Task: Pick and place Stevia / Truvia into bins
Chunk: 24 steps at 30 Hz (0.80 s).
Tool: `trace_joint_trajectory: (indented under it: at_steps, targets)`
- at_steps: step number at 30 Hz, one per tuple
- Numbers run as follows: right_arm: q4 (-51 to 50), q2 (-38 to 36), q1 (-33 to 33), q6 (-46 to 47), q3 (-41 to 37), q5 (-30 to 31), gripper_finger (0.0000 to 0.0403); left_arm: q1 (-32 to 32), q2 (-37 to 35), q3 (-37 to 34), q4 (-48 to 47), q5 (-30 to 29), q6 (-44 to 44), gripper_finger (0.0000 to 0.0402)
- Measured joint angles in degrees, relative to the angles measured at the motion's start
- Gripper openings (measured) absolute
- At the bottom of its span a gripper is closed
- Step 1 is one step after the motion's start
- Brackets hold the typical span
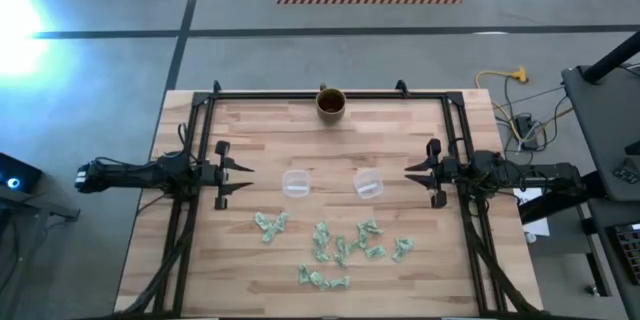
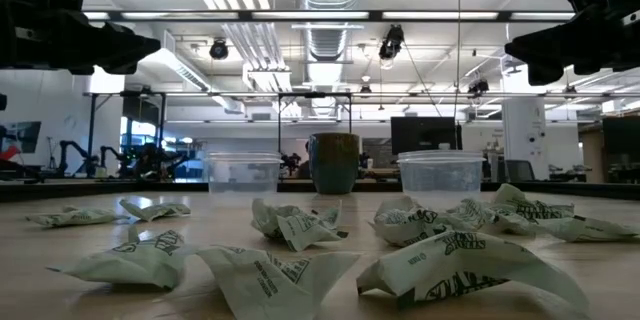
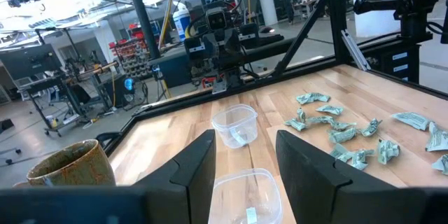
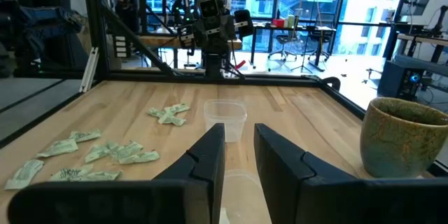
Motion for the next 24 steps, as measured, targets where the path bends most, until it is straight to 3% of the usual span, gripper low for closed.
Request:
trace_joint_trajectory:
  at_steps: [6, 12, 19, 24]
  targets:
    - [-0.01, 0.00, 0.01, -0.25, 0.00, 0.01, 0.0068, -0.01, -0.02, 0.01, 0.00, 0.02, 0.00, 0.0135]
    - [2.41, 0.02, 0.01, -9.53, 0.00, 0.01, 0.0068, 0.00, -0.02, 0.00, 0.01, 0.02, 0.02, 0.0135]
    - [7.99, 0.00, 0.01, 6.33, 0.00, -0.03, 0.0068, -0.01, -0.02, 0.01, 4.33, -0.90, -0.57, 0.0135]
    - [13.99, 0.02, 0.01, 8.60, 0.00, 0.08, 0.0068, -0.03, -0.02, 0.00, 6.85, -0.28, -15.05, 0.0135]
